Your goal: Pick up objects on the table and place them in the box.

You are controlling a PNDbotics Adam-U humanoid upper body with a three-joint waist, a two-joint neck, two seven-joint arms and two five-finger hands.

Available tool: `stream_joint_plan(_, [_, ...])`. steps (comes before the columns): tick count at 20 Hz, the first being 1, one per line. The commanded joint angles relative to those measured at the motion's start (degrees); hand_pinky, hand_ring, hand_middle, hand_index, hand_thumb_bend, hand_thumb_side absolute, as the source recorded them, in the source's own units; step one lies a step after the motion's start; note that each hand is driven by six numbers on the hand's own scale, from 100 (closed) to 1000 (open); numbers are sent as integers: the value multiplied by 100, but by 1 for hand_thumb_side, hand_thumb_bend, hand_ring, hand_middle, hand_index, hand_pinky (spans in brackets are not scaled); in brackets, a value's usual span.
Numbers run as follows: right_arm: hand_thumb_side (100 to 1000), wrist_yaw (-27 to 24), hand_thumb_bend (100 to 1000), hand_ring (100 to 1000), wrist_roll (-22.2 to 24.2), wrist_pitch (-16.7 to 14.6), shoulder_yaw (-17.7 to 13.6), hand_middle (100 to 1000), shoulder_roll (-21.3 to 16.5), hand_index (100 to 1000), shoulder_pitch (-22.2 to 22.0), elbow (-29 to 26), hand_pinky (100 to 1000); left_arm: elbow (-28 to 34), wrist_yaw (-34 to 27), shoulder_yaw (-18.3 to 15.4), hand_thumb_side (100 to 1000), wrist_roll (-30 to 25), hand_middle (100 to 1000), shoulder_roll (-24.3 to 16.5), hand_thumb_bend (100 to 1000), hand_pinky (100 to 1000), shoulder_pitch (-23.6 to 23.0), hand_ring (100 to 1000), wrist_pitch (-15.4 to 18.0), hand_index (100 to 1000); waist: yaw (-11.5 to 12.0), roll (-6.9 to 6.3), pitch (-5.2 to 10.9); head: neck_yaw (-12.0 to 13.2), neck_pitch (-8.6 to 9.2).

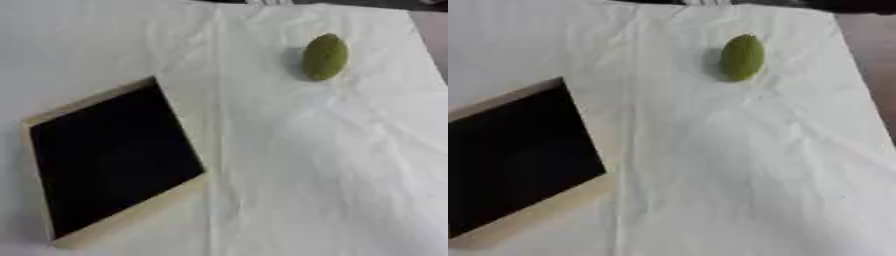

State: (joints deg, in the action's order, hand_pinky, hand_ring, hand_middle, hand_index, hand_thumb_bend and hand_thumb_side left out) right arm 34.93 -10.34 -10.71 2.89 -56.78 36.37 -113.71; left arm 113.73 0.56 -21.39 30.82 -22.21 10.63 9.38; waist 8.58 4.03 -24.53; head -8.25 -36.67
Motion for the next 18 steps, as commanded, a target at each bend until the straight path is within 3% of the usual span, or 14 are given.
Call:
stream_joint_plan(1, [574,197,494,835,265,-232,146,866,-395,941,75,-88,817,86,19,-16,579,-30,544,-106,328,492,22,507,2,718,12,-7,132,22,-18])
stream_joint_plan(5, [551,336,508,856,608,-568,326,887,-548,977,16,-88,827,86,17,-9,579,-44,544,-106,328,492,31,507,-1,718,29,6,128,45,-8])
stream_joint_plan(10, [427,458,557,861,1039,-900,405,900,-576,993,-3,-88,834,86,13,-7,580,-50,544,-102,327,492,35,507,-1,718,41,9,128,71,13])
stream_joint_plan(15, [178,433,635,858,1498,-1035,415,891,-553,974,-6,-88,839,86,8,-7,581,-55,545,-92,325,492,35,507,-6,718,40,14,128,89,23])
stream_joint_plan(18, [103,284,616,849,1753,-976,449,879,-535,948,-41,-88,840,86,4,-5,582,-58,545,-88,324,493,37,507,-10,718,41,16,127,101,29])
